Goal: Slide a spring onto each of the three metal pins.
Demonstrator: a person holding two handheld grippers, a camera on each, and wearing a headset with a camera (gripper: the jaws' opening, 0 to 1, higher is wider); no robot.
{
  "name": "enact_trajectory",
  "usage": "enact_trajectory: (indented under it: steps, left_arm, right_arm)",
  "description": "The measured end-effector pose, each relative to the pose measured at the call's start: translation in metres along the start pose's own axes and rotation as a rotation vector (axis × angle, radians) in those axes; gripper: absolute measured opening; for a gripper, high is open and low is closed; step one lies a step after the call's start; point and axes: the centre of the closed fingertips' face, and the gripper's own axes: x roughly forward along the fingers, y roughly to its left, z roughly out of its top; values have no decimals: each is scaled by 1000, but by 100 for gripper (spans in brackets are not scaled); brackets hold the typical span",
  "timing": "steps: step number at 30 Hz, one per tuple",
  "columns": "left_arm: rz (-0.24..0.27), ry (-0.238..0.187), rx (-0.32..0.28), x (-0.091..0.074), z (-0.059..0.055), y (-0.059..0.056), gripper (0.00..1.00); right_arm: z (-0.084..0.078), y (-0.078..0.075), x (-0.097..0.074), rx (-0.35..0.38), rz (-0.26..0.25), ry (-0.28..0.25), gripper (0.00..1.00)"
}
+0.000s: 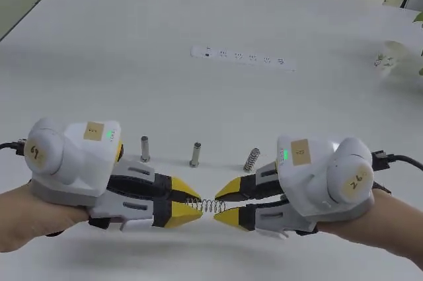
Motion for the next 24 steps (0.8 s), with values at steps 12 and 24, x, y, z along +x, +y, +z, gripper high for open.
enact_trajectory:
  steps: [12, 24]
  left_arm:
    - [-5, 3, -6, -2, 0, -2, 2]
    - [0, -2, -18, -2, 1, 0, 2]
  right_arm:
    - [1, 2, -1, 14, 3, -27, 8]
    - [11, -1, -11, -5, -4, -49, 7]
